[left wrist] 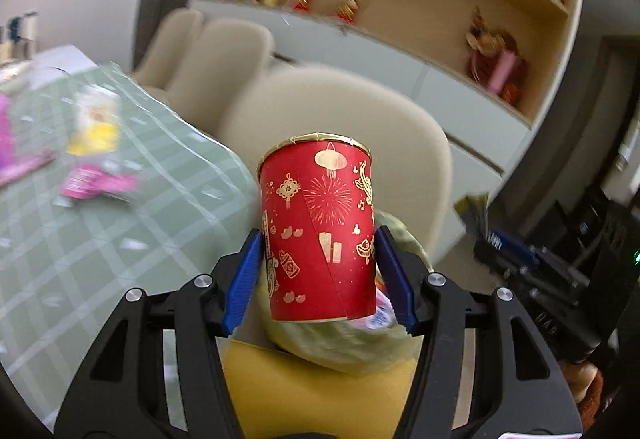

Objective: Collect trash
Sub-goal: 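Carry the red cup and black wrapper over the trash bag and release both, then move both open grippers back over the table toward the pink wrappers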

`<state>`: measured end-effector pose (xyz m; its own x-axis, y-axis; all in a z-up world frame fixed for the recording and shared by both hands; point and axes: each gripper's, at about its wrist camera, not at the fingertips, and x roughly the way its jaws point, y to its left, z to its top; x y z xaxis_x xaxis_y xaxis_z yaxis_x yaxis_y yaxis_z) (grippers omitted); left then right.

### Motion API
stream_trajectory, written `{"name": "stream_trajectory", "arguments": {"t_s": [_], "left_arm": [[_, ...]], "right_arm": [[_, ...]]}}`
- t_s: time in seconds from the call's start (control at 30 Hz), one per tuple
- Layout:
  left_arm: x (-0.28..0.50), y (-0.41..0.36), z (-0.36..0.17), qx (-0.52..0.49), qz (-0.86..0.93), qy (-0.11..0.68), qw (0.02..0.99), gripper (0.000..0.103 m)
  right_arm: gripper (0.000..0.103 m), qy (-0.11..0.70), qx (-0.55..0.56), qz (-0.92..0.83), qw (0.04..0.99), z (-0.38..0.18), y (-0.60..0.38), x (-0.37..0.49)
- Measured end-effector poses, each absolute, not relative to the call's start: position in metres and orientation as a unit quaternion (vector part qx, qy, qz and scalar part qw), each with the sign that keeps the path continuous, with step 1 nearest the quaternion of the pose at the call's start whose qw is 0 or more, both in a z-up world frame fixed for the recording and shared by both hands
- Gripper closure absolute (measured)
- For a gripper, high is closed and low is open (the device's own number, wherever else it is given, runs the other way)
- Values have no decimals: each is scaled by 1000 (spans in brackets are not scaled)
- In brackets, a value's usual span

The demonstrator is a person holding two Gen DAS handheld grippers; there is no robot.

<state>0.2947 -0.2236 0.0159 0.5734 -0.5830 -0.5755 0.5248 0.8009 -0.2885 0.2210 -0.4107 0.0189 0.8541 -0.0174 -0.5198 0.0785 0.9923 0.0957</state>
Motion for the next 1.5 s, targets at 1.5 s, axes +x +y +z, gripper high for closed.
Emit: {"name": "stream_trajectory", "arguments": {"t_s": [1.5], "left_arm": [[339,-349,-71,40,-366,445,817,38]], "right_arm": [[69,307,150,-93,935,-31,-500,244]]}}
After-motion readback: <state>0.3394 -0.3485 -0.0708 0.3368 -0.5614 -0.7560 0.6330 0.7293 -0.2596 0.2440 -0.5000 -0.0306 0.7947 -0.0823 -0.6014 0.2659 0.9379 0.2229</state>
